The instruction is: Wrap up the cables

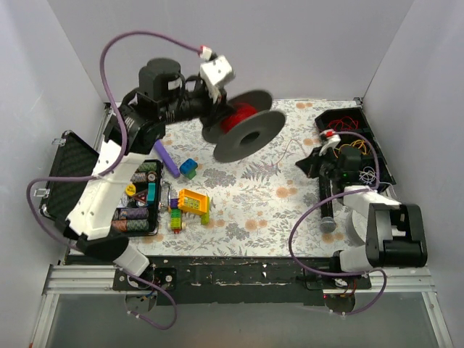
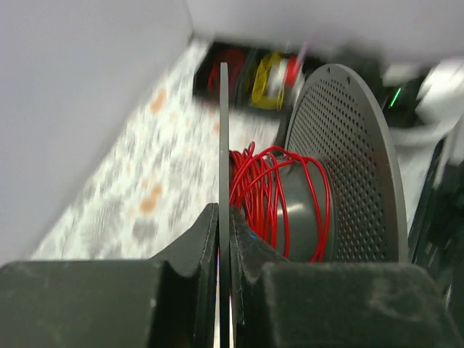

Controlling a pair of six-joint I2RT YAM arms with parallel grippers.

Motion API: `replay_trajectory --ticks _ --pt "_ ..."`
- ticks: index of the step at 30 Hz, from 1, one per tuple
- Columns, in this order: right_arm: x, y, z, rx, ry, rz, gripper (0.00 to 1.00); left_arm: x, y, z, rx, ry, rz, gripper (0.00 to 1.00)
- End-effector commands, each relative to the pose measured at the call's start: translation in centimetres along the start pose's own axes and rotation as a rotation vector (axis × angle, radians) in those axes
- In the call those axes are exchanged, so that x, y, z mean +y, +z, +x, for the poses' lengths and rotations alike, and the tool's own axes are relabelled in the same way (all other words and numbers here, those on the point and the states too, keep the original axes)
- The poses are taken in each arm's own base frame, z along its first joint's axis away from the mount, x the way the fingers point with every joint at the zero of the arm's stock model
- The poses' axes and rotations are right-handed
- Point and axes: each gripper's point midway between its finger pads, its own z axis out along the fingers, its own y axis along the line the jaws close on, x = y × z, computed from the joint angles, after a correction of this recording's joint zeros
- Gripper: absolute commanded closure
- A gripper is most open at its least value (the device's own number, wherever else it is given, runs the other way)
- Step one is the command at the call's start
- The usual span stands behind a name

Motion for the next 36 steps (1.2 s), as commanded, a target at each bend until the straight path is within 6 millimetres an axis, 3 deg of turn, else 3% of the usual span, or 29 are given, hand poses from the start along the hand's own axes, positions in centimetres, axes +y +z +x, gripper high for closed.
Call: replay_trajectory --ticks 1,5,8,10,13,18,23,26,29,33,36 --pt "-2.2 -2.8 -6.0 -0.059 0.045 0.134 0.99 2.4 -3.3 9.9 0.307 0.197 -0.155 1.00" --pt "-1.8 -4.0 -11.5 -0.081 -0.010 0.179 0.99 3.0 -4.4 17.7 0.517 0.273 -0.180 1.00" --pt "0.1 -5.4 -17.2 -0.162 -0.039 0.177 0.99 4.6 -3.8 20.3 0.571 0.297 -0.253 1.00" --pt "2.0 -6.8 -21.0 -0.235 -0.059 0.151 0.99 5.5 -3.0 20.8 0.568 0.301 -0.295 1.00" --pt "5.5 -8.5 -25.1 -0.313 -0.083 0.084 0.99 6.8 -1.1 20.7 0.540 0.271 -0.344 1.00" --pt "12.5 -10.1 -28.2 -0.376 -0.151 -0.020 0.99 8.8 2.3 20.6 0.511 0.188 -0.427 1.00" --pt "20.8 -11.3 -30.8 -0.430 -0.176 -0.209 0.99 10.7 5.5 19.9 0.458 0.096 -0.501 1.00" --pt "25.7 -11.3 -30.9 -0.432 -0.184 -0.328 0.99 12.0 7.5 18.9 0.397 0.021 -0.557 1.00" --pt "30.5 -11.2 -29.6 -0.423 -0.173 -0.467 0.99 13.2 9.8 17.9 0.331 -0.072 -0.596 1.00" --pt "35.7 -10.6 -25.9 -0.353 -0.153 -0.614 0.99 15.3 11.4 14.8 0.197 -0.176 -0.656 1.00" --pt "38.6 -9.8 -22.5 -0.278 -0.140 -0.697 0.99 17.1 11.4 12.1 0.090 -0.228 -0.683 1.00"
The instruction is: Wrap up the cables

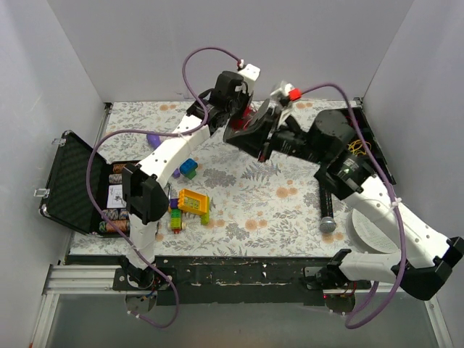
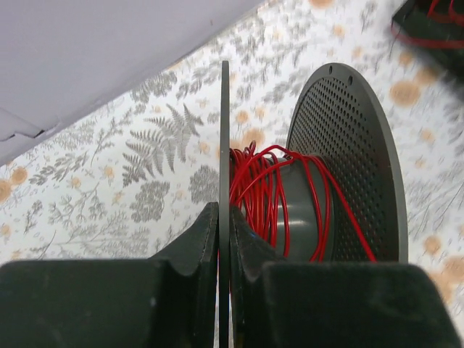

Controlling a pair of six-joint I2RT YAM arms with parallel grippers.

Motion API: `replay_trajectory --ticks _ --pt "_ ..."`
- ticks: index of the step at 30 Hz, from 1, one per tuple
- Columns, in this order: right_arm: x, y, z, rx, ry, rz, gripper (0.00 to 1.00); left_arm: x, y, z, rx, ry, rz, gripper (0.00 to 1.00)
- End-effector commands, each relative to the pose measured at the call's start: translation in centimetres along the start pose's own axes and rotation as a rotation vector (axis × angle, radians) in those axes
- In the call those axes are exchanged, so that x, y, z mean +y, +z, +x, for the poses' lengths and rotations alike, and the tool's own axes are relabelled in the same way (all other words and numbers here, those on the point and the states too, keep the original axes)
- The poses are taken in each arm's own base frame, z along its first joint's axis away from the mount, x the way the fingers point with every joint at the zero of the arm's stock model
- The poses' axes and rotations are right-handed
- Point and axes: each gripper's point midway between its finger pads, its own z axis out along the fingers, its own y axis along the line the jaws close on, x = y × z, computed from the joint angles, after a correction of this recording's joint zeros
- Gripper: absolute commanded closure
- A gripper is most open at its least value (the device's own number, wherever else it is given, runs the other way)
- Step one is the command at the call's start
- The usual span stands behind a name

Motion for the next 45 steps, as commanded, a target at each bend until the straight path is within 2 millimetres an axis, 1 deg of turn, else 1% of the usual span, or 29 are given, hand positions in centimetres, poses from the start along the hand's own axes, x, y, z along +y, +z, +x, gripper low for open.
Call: replay_trajectory --ticks 1,4,7,8,9,11,13,15,17,21,23,26,28,30,31,32,33,34,36,38,41,42,45 --pt "4.4 1.9 2.4 0.006 0.048 -0.123 0.99 4.2 -3.8 -10.1 -0.305 -0.221 -0.063 1.00" --pt "6.4 2.4 6.0 0.071 0.083 -0.176 0.99 5.7 -6.1 -13.4 -0.406 -0.279 -0.044 1.00" --pt "6.4 2.4 9.5 0.109 0.137 -0.176 0.99 7.0 -9.3 -16.8 -0.516 -0.328 -0.023 1.00" --pt "6.4 2.4 10.5 0.118 0.163 -0.180 0.99 7.4 -10.7 -18.4 -0.564 -0.344 -0.017 1.00" --pt "6.3 2.3 11.9 0.139 0.184 -0.183 0.99 7.6 -12.0 -19.5 -0.595 -0.356 -0.005 1.00" --pt "5.7 2.3 14.8 0.189 0.210 -0.176 0.99 7.4 -14.3 -21.0 -0.639 -0.367 0.042 1.00" --pt "4.8 2.1 17.7 0.236 0.220 -0.158 0.99 6.7 -16.8 -21.9 -0.664 -0.375 0.098 1.00" --pt "3.5 1.8 19.9 0.273 0.213 -0.117 0.99 5.9 -19.2 -22.6 -0.681 -0.376 0.175 1.00" --pt "2.3 1.6 21.6 0.299 0.211 -0.091 0.99 5.1 -21.3 -22.9 -0.691 -0.373 0.250 1.00" --pt "-0.9 0.8 24.4 0.328 0.290 -0.041 0.99 3.0 -25.0 -23.0 -0.696 -0.345 0.389 1.00" --pt "-2.7 0.4 25.1 0.326 0.308 -0.011 0.99 2.0 -26.6 -22.7 -0.692 -0.325 0.453 1.00" --pt "-5.7 -0.6 25.0 0.303 0.321 0.041 0.99 0.4 -28.0 -21.7 -0.664 -0.271 0.543 1.00" --pt "-8.1 -1.9 24.1 0.269 0.323 0.091 0.99 -0.8 -29.2 -20.6 -0.643 -0.193 0.606 1.00" --pt "-11.1 -4.1 22.9 0.228 0.325 0.165 0.99 -1.7 -30.1 -19.3 -0.624 -0.105 0.649 1.00" --pt "-12.3 -5.4 22.4 0.214 0.323 0.199 0.99 -1.9 -30.3 -18.6 -0.615 -0.065 0.653 1.00" --pt "-13.7 -6.7 21.7 0.197 0.314 0.239 0.99 -2.0 -30.2 -17.8 -0.595 -0.034 0.657 1.00" --pt "-14.7 -8.0 21.1 0.188 0.297 0.271 0.99 -2.2 -30.1 -16.8 -0.574 0.006 0.657 1.00" --pt "-15.8 -9.2 20.3 0.181 0.274 0.302 0.99 -2.3 -29.6 -15.6 -0.541 0.038 0.657 1.00" --pt "-17.6 -11.2 18.3 0.183 0.225 0.356 0.99 -2.7 -28.3 -12.4 -0.453 0.102 0.663 1.00" --pt "-18.4 -12.3 17.1 0.218 0.180 0.394 0.99 -3.0 -26.9 -9.3 -0.380 0.186 0.668 1.00" --pt "-18.7 -12.7 15.3 0.273 0.096 0.406 0.99 -3.1 -24.3 -5.3 -0.268 0.259 0.644 1.00" --pt "-18.6 -12.6 15.0 0.289 0.096 0.401 0.99 -3.2 -23.4 -3.9 -0.230 0.280 0.634 1.00" --pt "-18.3 -12.4 13.1 0.312 0.072 0.397 0.99 -4.2 -20.3 -0.3 -0.117 0.351 0.576 1.00"
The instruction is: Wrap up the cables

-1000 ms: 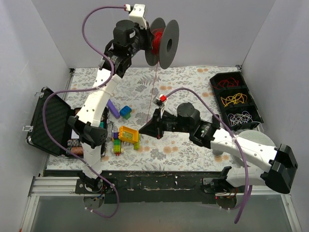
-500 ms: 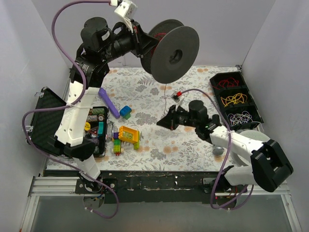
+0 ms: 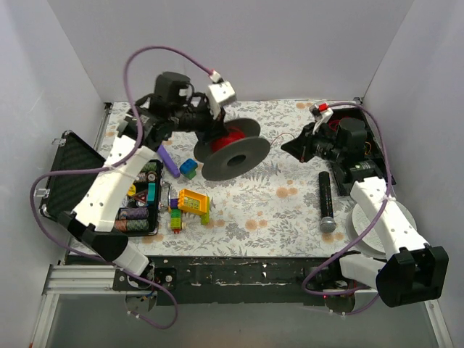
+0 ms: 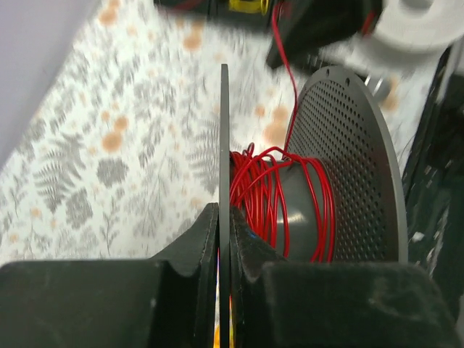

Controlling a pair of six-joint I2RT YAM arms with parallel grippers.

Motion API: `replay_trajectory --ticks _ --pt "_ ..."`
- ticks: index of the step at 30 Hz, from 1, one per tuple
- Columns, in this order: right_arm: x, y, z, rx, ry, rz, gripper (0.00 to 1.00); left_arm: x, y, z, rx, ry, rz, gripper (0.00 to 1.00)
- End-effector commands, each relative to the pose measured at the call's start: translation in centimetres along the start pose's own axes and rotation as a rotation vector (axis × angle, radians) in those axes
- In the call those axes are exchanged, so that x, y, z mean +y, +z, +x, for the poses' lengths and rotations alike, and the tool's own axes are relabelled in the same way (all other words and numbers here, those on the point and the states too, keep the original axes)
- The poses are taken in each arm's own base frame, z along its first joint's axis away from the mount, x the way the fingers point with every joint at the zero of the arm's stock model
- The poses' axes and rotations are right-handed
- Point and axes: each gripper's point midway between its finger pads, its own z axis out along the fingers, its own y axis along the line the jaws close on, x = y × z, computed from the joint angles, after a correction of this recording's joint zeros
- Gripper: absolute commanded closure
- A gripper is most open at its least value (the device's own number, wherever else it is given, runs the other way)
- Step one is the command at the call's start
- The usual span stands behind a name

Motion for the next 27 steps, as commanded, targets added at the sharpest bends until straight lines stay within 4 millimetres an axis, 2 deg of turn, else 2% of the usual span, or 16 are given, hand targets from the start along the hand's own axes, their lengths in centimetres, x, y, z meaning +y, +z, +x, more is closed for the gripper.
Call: replay_trajectory --ticks 1,2,6,12,14,16,18,21,23,27 --pt "1.8 -1.0 -2.4 0.056 -0.101 -0.044 0.99 0.3 2.2 4.7 0.155 0.152 -0.068 1.00" --pt "2.2 -0.9 -2.9 0.058 -0.103 -0.050 0.99 0.5 3.1 5.5 0.175 0.149 -0.089 1.00" --pt "4.3 -0.5 -4.2 0.092 -0.116 -0.060 0.99 3.1 5.8 6.8 0.199 0.103 -0.225 1.00" --pt "8.5 1.7 -3.6 0.197 -0.042 -0.132 0.99 5.0 9.8 8.0 0.228 -0.058 -0.348 1.00" --pt "9.6 2.3 -4.7 0.189 -0.003 -0.152 0.99 5.3 10.8 8.4 0.225 -0.120 -0.370 1.00" --pt "11.2 2.8 -6.0 0.136 0.021 -0.201 0.99 6.5 11.2 8.5 0.214 -0.165 -0.439 1.00" --pt "13.2 3.2 -6.9 0.090 0.040 -0.255 0.99 7.3 11.5 8.0 0.182 -0.201 -0.485 1.00" --pt "15.2 4.1 -6.7 0.066 0.066 -0.291 0.99 8.3 11.6 6.3 0.101 -0.262 -0.541 1.00" --pt "16.5 4.7 -5.7 0.063 0.097 -0.317 0.99 8.8 11.6 5.0 0.036 -0.320 -0.557 1.00" --pt "17.5 5.7 -3.5 0.023 0.156 -0.327 0.99 9.1 11.1 2.8 -0.078 -0.433 -0.542 1.00"
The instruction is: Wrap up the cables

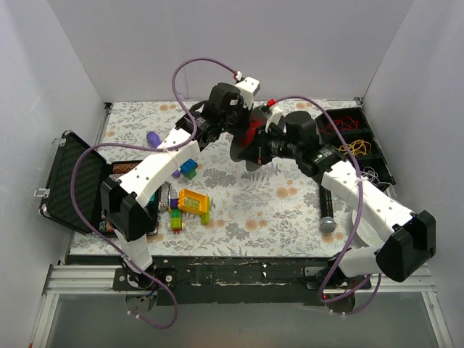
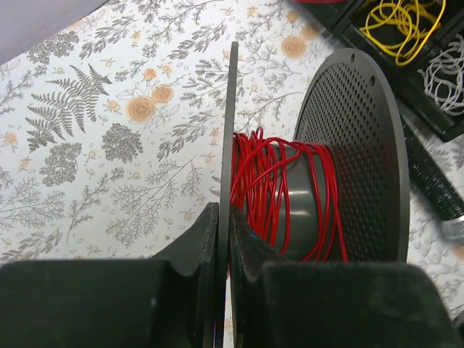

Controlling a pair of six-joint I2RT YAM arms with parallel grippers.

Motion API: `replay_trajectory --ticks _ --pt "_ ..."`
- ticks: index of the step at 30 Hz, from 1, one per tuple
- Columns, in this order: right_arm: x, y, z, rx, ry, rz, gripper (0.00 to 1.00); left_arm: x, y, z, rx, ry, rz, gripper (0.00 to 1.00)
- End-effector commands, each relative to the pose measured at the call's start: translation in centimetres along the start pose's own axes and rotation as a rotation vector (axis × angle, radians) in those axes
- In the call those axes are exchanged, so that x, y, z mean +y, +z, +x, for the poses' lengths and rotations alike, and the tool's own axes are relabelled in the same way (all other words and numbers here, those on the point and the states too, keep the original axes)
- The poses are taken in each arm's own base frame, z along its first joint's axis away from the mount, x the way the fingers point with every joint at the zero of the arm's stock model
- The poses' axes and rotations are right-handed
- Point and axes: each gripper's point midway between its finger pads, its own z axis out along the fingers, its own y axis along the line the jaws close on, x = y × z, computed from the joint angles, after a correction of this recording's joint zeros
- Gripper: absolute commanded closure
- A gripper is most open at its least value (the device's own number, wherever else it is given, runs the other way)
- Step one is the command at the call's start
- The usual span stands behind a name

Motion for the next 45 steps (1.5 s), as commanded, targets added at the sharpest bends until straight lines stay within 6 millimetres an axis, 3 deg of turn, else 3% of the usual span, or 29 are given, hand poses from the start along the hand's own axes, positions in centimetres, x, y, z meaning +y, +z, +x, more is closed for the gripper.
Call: replay_trajectory --ticks 1,8,16,24,31,36,39,45 --pt "5.9 -0.2 -2.2 -0.175 -0.023 -0.164 0.99 2.0 -2.1 -6.3 -0.222 -0.217 -0.051 1.00" --pt "3.8 0.8 -0.1 -0.227 -0.115 -0.011 0.97 2.1 -5.0 -10.1 -0.288 -0.344 0.109 1.00" --pt "1.4 0.9 1.9 -0.240 -0.143 0.049 0.76 2.1 -5.7 -8.4 -0.266 -0.296 0.121 1.00" --pt "0.5 -0.2 4.8 -0.199 -0.178 0.051 0.62 3.2 -6.7 -9.5 -0.307 -0.249 0.096 1.00" --pt "2.1 -2.2 7.3 -0.114 -0.338 -0.083 0.50 3.5 -6.4 -8.5 -0.278 -0.246 0.122 1.00" --pt "-2.0 -4.4 7.0 -0.125 -0.334 0.056 0.40 4.8 -6.3 -7.1 -0.235 -0.339 0.106 1.00" --pt "-4.1 -4.8 7.8 -0.155 -0.319 0.087 0.32 4.4 -7.0 -6.9 -0.224 -0.372 0.138 1.00" --pt "-6.6 -4.5 8.9 -0.243 -0.406 0.035 0.27 2.8 -9.9 -9.4 -0.276 -0.363 0.222 1.00"
